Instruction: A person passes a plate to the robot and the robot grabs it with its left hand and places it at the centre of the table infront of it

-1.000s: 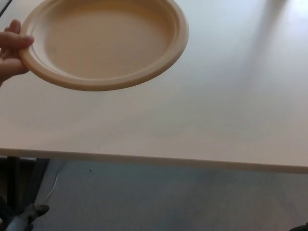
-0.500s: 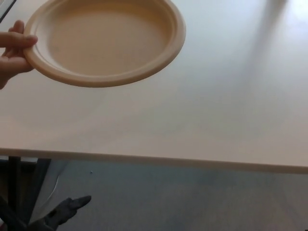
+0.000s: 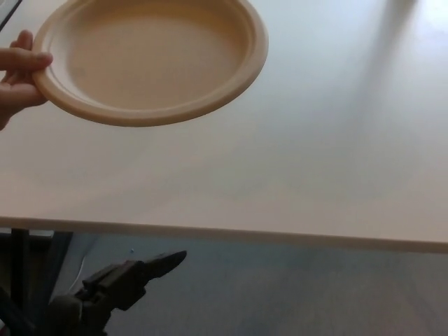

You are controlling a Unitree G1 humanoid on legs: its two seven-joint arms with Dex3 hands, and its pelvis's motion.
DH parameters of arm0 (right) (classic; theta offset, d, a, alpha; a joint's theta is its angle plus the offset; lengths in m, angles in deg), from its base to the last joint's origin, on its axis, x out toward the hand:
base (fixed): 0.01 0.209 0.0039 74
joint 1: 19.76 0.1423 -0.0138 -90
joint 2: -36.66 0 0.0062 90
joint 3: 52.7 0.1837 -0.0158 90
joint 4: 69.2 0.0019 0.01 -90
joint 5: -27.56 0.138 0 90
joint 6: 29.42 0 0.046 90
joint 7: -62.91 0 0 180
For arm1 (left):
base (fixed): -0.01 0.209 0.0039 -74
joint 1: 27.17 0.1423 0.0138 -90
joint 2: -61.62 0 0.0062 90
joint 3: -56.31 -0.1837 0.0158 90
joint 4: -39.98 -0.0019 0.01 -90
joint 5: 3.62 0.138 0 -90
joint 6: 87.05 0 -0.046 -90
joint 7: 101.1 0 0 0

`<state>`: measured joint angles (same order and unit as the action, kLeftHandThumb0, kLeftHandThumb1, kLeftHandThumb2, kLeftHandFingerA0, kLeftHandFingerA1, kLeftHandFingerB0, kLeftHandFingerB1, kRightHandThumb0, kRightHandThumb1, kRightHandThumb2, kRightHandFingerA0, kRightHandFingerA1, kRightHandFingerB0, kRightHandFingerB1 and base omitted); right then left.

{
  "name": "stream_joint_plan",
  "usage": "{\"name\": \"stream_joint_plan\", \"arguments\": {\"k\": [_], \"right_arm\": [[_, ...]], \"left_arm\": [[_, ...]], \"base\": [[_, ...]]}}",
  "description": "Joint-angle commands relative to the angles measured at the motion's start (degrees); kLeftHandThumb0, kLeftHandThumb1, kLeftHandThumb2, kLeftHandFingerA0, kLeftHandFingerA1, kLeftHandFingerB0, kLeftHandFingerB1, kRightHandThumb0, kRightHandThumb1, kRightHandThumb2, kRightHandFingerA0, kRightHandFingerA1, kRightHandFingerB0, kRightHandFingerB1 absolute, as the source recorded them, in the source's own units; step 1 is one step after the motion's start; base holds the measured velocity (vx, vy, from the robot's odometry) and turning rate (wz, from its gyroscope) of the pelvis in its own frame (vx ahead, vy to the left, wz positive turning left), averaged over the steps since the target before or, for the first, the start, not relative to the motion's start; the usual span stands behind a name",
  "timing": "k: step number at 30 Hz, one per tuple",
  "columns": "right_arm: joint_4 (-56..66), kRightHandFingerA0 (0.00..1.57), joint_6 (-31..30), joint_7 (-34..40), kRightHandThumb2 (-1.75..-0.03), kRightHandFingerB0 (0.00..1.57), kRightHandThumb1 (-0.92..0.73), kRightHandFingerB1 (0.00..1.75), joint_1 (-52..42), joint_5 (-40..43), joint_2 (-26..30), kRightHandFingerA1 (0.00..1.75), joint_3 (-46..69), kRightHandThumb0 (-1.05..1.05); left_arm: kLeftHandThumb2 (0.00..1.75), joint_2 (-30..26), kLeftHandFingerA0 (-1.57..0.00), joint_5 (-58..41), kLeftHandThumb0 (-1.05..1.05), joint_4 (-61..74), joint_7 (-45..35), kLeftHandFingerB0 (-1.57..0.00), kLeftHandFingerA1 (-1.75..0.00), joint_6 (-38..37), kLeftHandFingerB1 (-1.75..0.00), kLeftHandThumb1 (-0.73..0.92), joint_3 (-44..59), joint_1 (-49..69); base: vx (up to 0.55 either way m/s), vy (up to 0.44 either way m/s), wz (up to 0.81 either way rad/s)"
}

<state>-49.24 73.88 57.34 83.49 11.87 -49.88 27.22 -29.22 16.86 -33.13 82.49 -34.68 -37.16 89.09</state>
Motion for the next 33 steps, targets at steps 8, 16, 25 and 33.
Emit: {"name": "stream_joint_plan", "arguments": {"k": [8, 16, 25, 33], "right_arm": [[-0.9, 0.33, -0.1, -0.7, -0.64, 0.31, -0.79, 0.44, -0.5, -0.7, 1.8, 0.55, -0.6, -0.70], [-1.0, 0.31, -0.1, -0.9, -0.64, 0.32, -0.80, 0.44, -0.2, -0.7, 1.9, 0.54, -0.7, -0.69], [-0.9, 0.33, -0.2, -1.7, -0.64, 0.33, -0.80, 0.46, 1.3, -0.7, 2.1, 0.57, -0.7, -0.71], [-1.1, 0.34, -0.4, -2.1, -0.64, 0.34, -0.81, 0.45, 1.5, -1.1, 2.3, 0.56, -1.0, -0.73]], "left_arm": [[0.83, 10.9, -0.27, 8.9, -0.70, 21.3, 7.0, -0.22, -0.47, -15.4, -0.42, 0.52, 9.7, -2.3], [0.59, 12.9, -0.31, 10.8, -0.68, 21.1, 6.2, -0.29, -0.34, -14.6, -0.32, 0.58, 12.4, -9.1], [0.80, 14.8, -0.19, 15.8, -0.71, 22.0, 7.0, -0.23, -0.40, -12.1, -0.43, 0.50, 17.0, -17.6], [0.87, 11.1, 0.00, 21.0, -0.78, 19.8, 3.4, -0.09, -0.35, -4.4, -0.42, 0.54, 19.7, -26.1]], "base": [[0.00, 0.000, 0.00], [0.00, 0.000, 0.00], [0.00, 0.000, 0.00], [0.00, 0.000, 0.00]]}}
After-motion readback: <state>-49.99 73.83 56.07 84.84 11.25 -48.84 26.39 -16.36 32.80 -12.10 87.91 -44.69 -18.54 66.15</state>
